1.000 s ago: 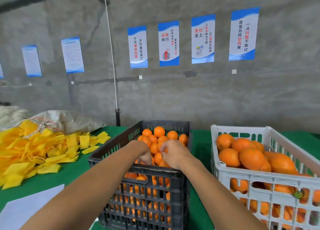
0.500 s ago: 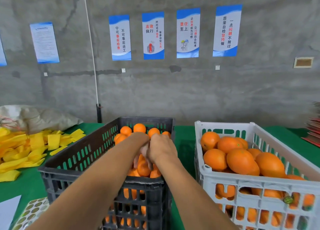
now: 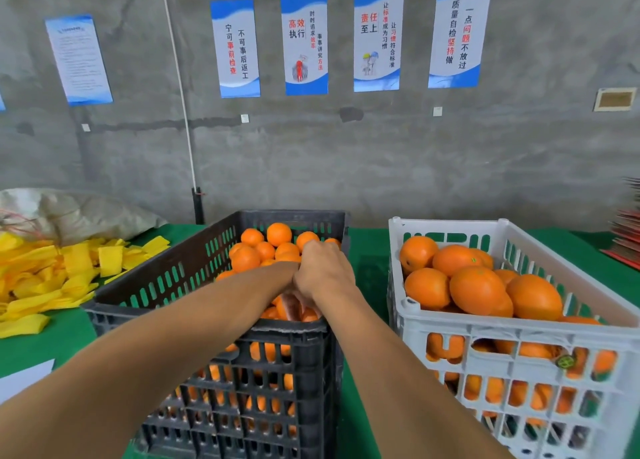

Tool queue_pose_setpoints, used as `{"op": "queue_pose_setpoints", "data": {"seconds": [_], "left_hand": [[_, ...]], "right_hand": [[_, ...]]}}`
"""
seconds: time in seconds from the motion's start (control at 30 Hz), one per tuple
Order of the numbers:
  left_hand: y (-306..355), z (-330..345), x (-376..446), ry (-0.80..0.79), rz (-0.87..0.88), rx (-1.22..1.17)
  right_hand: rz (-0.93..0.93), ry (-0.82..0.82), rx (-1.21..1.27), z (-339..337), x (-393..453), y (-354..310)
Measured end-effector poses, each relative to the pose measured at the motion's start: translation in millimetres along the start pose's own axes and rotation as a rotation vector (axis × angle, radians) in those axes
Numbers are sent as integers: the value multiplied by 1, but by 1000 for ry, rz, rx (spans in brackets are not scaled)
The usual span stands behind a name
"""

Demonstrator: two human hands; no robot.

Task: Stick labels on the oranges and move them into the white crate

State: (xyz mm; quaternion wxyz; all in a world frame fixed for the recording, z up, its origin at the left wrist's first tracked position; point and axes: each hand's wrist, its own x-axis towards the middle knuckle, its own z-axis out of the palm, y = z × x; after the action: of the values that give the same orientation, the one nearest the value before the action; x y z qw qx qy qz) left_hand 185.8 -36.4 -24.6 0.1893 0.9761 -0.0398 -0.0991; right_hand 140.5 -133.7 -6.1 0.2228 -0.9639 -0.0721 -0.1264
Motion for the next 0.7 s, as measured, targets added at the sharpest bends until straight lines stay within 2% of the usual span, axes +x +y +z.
{"op": "queue_pose_setpoints", "data": {"seconds": [0.03, 0.1, 0.17, 0.27, 0.37, 0.43, 0.53, 0.6, 0.7], "left_hand": [[-3, -2, 4, 31, -32, -13], [-2, -7, 4, 47, -31, 201], [8, -14, 6, 110, -108, 10], [12, -30, 9, 53, -22, -73], [10, -38, -9, 263, 61, -94], [7, -44, -29, 440, 184, -13], [6, -39, -68, 608, 381, -208], [9, -28, -96, 690, 469, -299], [10, 3, -138, 818, 678, -437]], "right_hand": [[-3, 7, 11, 0, 0, 0], [-6, 25, 30, -1, -1, -2], [-10, 45, 66, -3, -1, -3], [-5, 87, 111, -5, 0, -5], [-57, 157, 277, -9, -3, -3], [-150, 223, 471, -15, -12, -3], [-312, 335, 686, -21, -37, -2], [-403, 438, 733, -23, -61, 1], [-593, 626, 655, -25, -105, 10]]}}
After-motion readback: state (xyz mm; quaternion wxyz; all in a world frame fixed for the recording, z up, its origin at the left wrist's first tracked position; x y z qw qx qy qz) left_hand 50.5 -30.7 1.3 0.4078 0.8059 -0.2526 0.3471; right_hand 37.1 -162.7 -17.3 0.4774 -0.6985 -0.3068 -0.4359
